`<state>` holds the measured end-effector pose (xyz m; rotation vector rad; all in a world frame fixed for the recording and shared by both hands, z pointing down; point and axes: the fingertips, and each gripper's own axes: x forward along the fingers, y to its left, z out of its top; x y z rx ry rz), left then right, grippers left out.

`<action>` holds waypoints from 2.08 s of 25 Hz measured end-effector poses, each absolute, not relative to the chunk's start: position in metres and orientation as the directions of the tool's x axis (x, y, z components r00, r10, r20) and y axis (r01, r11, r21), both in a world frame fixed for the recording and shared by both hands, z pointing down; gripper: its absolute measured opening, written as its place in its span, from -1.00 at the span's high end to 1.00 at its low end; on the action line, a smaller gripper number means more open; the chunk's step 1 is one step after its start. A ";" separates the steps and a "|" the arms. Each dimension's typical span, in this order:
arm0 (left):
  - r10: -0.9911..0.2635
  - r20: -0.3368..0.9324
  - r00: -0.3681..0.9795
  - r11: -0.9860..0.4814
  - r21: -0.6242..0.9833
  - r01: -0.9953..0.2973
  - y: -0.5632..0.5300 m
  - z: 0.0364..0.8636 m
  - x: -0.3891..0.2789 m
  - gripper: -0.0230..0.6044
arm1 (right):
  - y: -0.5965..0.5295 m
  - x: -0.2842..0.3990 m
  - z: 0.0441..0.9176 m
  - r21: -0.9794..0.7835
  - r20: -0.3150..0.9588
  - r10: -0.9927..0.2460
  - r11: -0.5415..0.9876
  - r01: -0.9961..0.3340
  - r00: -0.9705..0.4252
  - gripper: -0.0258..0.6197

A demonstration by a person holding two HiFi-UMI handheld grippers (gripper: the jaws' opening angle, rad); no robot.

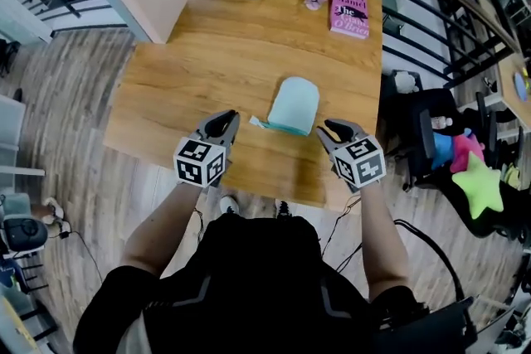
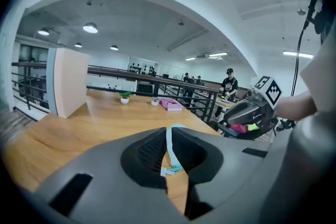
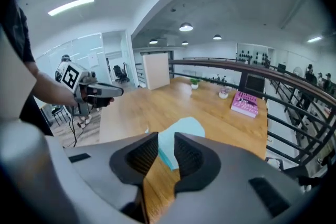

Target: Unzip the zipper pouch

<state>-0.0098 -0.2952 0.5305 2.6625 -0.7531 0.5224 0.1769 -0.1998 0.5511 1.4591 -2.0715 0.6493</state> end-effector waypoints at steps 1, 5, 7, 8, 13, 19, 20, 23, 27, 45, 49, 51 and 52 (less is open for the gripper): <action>-0.437 0.406 0.802 -0.815 0.199 -0.545 -0.298 0.519 -0.010 0.82 | -0.201 0.180 0.536 -0.088 0.630 -0.726 0.286 -0.954 -0.276 0.60; -0.459 0.329 0.825 -0.835 0.156 -0.527 -0.304 0.472 -0.015 0.82 | -0.199 0.189 0.478 -0.083 0.535 -0.816 0.209 -0.974 -0.220 0.59; -0.465 0.281 0.840 -0.849 0.128 -0.513 -0.302 0.445 -0.017 0.82 | -0.195 0.190 0.447 -0.078 0.479 -0.856 0.180 -0.981 -0.195 0.61; -0.464 0.252 0.849 -0.856 0.117 -0.503 -0.302 0.431 -0.016 0.82 | -0.192 0.192 0.431 -0.071 0.447 -0.877 0.165 -0.984 -0.180 0.65; -0.446 0.162 0.880 -0.886 0.061 -0.460 -0.292 0.377 -0.015 0.82 | -0.174 0.198 0.369 -0.049 0.317 -0.942 0.102 -0.994 -0.112 0.80; -0.421 0.107 0.901 -0.899 0.083 -0.430 -0.278 0.330 -0.015 0.83 | -0.156 0.188 0.328 -0.045 0.220 -0.970 0.099 -0.994 -0.106 0.89; -0.412 0.091 0.906 -0.902 0.101 -0.420 -0.276 0.322 -0.014 0.83 | -0.155 0.186 0.322 -0.046 0.208 -0.972 0.101 -0.994 -0.109 0.89; -0.397 0.095 0.913 -0.907 0.113 -0.406 -0.271 0.312 -0.010 0.83 | -0.154 0.182 0.306 -0.057 0.173 -0.979 0.100 -0.993 -0.108 0.89; -0.401 0.121 0.908 -0.901 0.126 -0.414 -0.267 0.314 -0.012 0.83 | -0.156 0.176 0.300 -0.046 0.161 -0.981 0.098 -0.994 -0.104 0.89; -0.542 0.114 0.833 -0.837 0.016 -0.547 -0.275 0.310 -0.030 0.83 | -0.163 0.173 0.301 0.011 0.179 -0.981 0.079 -0.997 -0.076 0.90; -0.531 0.099 0.842 -0.846 -0.004 -0.533 -0.274 0.306 -0.026 0.83 | -0.167 0.175 0.299 0.047 0.183 -0.981 0.076 -0.996 -0.066 0.90; -0.527 0.097 0.844 -0.849 -0.013 -0.529 -0.273 0.308 -0.024 0.83 | -0.167 0.176 0.301 0.043 0.179 -0.981 0.078 -0.996 -0.069 0.90; -0.529 0.096 0.843 -0.848 -0.012 -0.530 -0.273 0.309 -0.024 0.83 | -0.168 0.176 0.301 0.039 0.177 -0.982 0.080 -0.996 -0.072 0.90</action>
